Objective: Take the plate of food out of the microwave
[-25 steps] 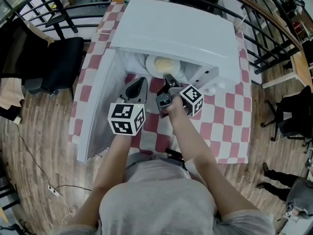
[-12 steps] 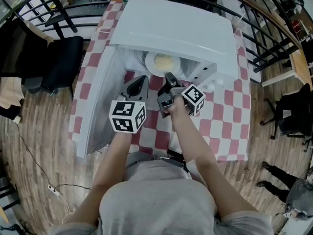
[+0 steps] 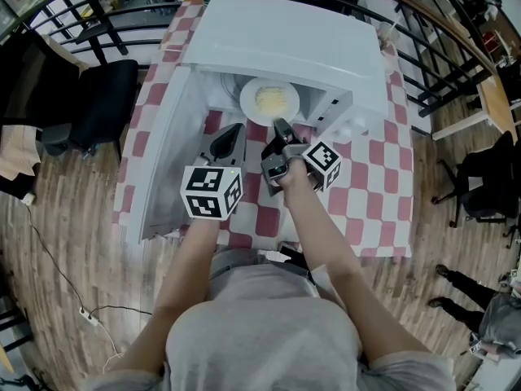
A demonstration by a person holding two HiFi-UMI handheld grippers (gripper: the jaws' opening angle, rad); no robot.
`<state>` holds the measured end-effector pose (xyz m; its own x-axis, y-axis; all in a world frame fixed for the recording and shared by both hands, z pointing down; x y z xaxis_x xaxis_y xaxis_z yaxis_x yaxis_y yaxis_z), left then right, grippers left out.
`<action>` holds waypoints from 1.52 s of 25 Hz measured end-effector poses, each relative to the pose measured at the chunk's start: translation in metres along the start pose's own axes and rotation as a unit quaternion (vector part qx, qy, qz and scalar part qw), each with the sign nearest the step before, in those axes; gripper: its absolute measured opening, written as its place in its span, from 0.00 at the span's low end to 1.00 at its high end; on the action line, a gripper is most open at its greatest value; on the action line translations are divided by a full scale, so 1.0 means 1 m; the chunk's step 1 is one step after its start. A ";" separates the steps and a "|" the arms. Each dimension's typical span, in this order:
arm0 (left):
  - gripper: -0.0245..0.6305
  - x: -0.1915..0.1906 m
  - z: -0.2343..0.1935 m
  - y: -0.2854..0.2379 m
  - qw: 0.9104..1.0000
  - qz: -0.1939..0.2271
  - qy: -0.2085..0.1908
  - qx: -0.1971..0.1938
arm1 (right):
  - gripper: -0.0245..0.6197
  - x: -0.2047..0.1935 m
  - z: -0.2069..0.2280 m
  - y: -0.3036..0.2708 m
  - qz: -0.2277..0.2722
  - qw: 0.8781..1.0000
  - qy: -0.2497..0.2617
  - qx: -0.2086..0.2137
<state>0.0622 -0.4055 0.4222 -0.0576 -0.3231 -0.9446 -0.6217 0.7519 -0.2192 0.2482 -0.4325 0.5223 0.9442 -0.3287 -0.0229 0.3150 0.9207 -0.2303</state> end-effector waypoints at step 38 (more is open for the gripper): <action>0.04 -0.004 0.045 0.053 0.999 0.034 -0.020 -0.003 | 0.09 -0.036 -0.025 0.096 0.016 0.999 0.013 0.038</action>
<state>0.0643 -0.3386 0.4038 -0.0688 -0.2482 -0.9663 -0.6216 0.7682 -0.1531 0.2419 -0.3378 0.4765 0.9510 -0.3041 -0.0553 0.2928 0.9436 -0.1549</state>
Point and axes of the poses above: the fingertips, and each gripper's own axes: y backward along the fingers, z to its right, x out of its top, the point moved 9 cm from there along y, backward along the fingers, and after that the axes turned 5 degrees about -x, right-handed, at the moved point
